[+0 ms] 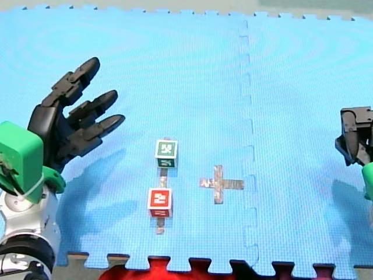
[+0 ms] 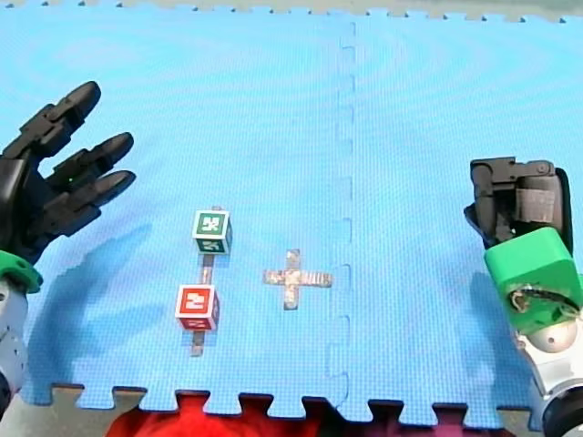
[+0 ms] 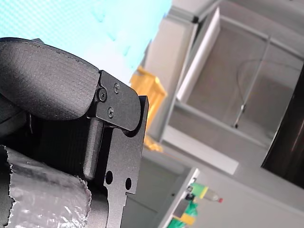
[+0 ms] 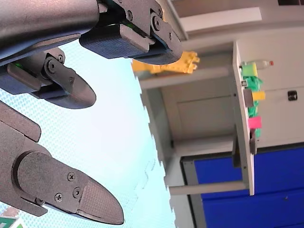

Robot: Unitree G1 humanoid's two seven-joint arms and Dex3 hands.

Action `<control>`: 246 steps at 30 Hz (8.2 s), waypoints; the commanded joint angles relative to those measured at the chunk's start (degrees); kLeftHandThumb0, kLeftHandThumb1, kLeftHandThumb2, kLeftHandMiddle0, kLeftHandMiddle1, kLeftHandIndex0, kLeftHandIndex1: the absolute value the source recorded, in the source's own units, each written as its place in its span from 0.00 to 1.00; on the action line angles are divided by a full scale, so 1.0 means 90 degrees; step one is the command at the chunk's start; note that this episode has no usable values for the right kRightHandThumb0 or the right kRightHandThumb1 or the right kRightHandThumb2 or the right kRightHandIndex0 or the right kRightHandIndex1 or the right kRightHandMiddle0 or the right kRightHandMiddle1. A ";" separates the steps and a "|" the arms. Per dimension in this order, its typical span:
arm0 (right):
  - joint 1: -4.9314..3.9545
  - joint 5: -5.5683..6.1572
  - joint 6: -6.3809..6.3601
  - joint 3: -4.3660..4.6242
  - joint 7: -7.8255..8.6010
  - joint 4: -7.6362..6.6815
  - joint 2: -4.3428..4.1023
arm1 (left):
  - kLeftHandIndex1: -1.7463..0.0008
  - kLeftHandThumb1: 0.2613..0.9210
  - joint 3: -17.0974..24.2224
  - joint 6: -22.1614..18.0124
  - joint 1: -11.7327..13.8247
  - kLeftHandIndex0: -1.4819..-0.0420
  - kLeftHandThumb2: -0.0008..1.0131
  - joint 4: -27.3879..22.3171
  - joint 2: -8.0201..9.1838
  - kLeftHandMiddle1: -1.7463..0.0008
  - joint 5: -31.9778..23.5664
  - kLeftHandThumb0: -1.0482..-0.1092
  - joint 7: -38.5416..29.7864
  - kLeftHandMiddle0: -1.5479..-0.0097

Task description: Stack cube left

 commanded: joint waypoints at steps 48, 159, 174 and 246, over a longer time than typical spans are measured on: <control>0.0000 -0.0002 0.0064 0.0018 -0.0111 -0.0039 0.0023 | 0.97 0.59 -0.0397 -0.0216 0.0051 0.53 0.01 -0.0022 0.0579 0.00 0.0646 0.43 0.0709 0.52; -0.0038 0.0052 -0.0013 -0.0087 -0.0090 -0.0152 0.0100 | 1.00 0.61 -0.3378 0.2437 0.0516 0.42 0.00 -0.3045 0.1503 0.00 0.2512 0.18 -0.0990 0.37; -0.0049 0.0019 -0.0071 -0.0067 -0.0194 -0.0226 0.0091 | 1.00 0.62 -0.3872 0.2783 0.0737 0.42 0.00 -0.2864 0.0932 0.00 0.2938 0.27 -0.0219 0.40; -0.0171 0.0065 -0.0276 -0.0113 -0.0207 -0.0224 0.0134 | 1.00 0.74 -0.5246 0.4866 0.0642 0.10 0.01 -0.7891 0.2282 0.33 0.6074 0.64 -0.2578 0.29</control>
